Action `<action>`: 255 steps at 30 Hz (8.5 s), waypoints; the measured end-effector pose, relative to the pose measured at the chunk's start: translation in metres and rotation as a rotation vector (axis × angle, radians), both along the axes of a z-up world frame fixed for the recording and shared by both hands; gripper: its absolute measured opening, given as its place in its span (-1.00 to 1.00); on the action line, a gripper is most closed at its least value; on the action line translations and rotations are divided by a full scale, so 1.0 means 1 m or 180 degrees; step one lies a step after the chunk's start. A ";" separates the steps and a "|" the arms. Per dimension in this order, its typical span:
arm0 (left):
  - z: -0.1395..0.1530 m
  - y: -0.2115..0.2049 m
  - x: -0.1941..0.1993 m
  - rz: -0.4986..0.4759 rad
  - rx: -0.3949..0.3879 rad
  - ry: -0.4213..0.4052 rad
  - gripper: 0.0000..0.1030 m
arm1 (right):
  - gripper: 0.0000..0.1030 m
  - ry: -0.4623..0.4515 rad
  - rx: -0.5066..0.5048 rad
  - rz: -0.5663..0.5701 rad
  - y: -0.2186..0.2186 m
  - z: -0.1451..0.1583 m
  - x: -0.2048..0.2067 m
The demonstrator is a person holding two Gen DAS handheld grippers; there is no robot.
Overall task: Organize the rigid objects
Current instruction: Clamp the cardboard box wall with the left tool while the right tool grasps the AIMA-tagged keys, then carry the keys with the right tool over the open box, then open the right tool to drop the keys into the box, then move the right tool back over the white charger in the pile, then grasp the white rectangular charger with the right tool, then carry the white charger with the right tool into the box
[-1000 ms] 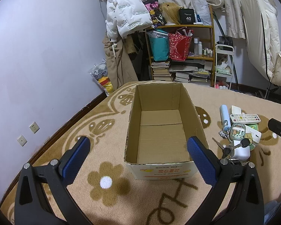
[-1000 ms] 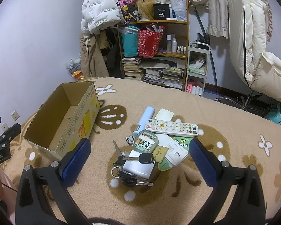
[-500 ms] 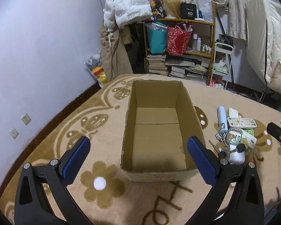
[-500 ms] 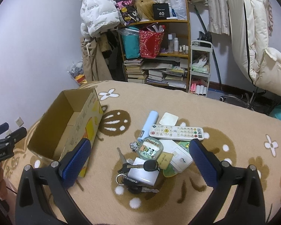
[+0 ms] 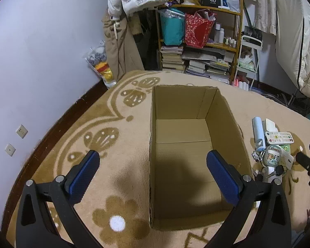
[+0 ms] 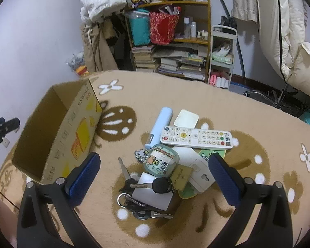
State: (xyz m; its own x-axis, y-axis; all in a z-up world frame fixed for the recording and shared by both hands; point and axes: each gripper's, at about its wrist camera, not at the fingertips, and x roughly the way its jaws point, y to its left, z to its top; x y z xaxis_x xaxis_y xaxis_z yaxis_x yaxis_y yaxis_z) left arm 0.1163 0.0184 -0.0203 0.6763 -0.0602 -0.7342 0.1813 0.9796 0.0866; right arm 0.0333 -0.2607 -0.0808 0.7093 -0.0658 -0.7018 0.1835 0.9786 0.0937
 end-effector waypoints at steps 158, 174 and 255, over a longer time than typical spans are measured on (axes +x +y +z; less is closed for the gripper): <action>-0.064 0.006 0.016 0.0154 0.0010 0.0427 -0.88 | 1.00 0.0664 0.0542 -0.0228 0.017 -0.044 0.038; -0.064 0.006 0.016 0.0154 0.0006 0.0426 -0.87 | 0.56 0.1053 0.0652 -0.0565 -0.001 -0.092 0.029; -0.065 0.006 0.017 0.0154 0.0106 0.0382 -0.84 | 0.32 0.0283 0.0241 0.0799 0.155 0.009 0.112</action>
